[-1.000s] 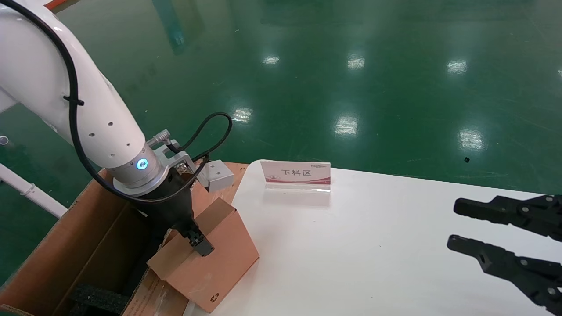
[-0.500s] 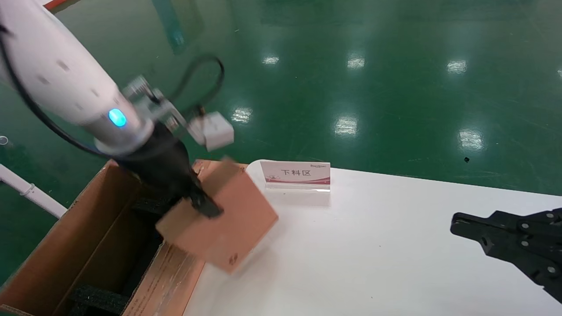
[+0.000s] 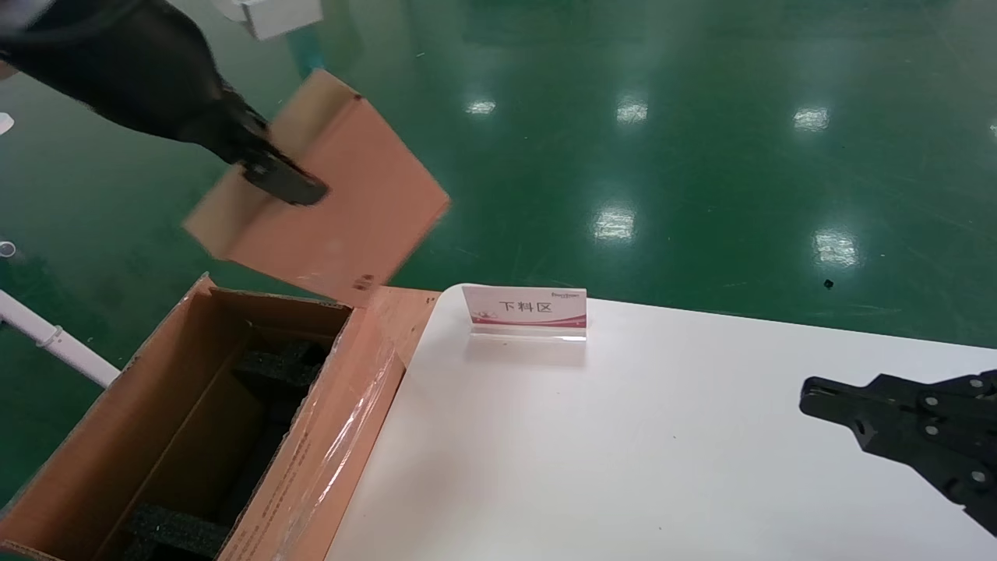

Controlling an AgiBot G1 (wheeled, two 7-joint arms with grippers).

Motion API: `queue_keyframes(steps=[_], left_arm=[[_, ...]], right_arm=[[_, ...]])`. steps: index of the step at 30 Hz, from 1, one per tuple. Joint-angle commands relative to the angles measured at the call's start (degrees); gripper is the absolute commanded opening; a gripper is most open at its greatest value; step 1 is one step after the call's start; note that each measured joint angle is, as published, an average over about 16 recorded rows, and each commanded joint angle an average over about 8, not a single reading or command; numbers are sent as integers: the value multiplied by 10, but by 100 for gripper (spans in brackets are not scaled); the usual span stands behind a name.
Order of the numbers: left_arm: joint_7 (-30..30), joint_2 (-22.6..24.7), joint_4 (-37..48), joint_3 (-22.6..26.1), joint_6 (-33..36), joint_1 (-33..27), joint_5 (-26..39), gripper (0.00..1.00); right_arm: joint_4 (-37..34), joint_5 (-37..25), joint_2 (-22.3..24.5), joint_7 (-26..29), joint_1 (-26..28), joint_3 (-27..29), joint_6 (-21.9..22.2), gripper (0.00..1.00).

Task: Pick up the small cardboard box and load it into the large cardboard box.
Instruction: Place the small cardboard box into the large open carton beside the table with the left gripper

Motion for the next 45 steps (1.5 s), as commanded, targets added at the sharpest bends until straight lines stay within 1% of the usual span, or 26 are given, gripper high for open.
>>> queue_keyframes(steps=[1,2,5,9,10,13,17,26,31,38,45], left_arm=[[-3,11,2,28,4,-34,-1,0],[-5,15,3,50,5,-49,-9,0],[-12,23,7,115,5,-85,-33,0],[-20,26,11,190,5,-111,-61,0],[-22,26,12,205,5,-114,-66,0],[-24,20,14,245,3,-119,-76,0],[-24,1,18,283,0,-118,-85,0],[-16,-64,21,335,-10,-106,-81,0],[-10,-103,24,348,-16,-100,-65,0],[-3,-151,29,348,-29,-88,-41,0],[5,-179,38,347,-47,-66,-26,0]], right_arm=[[0,0,0,0,0,0,0,0],[0,0,0,0,0,0,0,3],[0,0,0,0,0,0,0,41],[0,0,0,0,0,0,0,91],[0,0,0,0,0,0,0,100],[0,0,0,0,0,0,0,100],[0,0,0,0,0,-1,0,100],[0,1,0,0,0,-1,0,100],[0,1,0,-1,0,-1,0,100],[0,1,1,-1,0,-1,1,100],[0,1,1,-1,0,-2,1,100]])
